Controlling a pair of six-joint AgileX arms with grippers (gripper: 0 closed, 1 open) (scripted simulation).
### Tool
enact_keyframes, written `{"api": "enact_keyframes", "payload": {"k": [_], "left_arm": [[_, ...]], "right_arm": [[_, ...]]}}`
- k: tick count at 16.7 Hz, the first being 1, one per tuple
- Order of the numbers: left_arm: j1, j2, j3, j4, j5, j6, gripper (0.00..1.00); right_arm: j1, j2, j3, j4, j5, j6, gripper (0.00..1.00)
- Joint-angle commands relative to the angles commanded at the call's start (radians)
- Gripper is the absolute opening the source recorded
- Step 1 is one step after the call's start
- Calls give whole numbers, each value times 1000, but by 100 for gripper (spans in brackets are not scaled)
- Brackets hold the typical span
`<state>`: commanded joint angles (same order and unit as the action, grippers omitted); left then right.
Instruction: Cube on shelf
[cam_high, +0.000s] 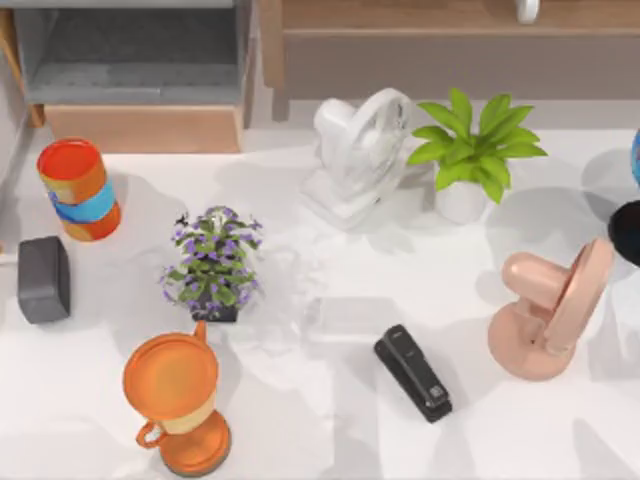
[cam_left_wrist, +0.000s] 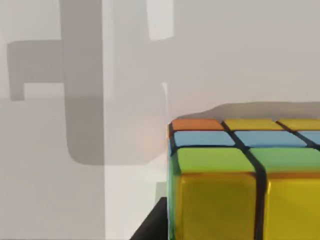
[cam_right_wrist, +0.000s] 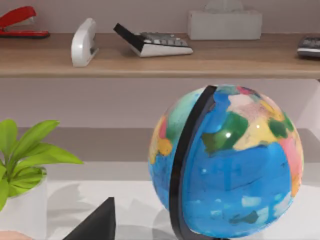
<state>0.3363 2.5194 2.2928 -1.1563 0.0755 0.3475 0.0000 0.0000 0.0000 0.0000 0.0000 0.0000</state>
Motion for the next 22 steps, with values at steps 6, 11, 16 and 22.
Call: {"api": "enact_keyframes", "payload": {"k": [6, 11, 16, 22], "left_arm": [[3, -18, -19, -13, -8, -59, 0], [9, -57, -14, -45, -14, -151, 0], [3, -60, 54, -79, -7, -119, 0], [0, 14, 146, -131, 0, -6, 0]], "right_arm": [[0, 0, 0, 0, 0, 0, 100], [0, 0, 0, 0, 0, 0, 100], [0, 0, 0, 0, 0, 0, 100], [0, 0, 0, 0, 0, 0, 100]]}}
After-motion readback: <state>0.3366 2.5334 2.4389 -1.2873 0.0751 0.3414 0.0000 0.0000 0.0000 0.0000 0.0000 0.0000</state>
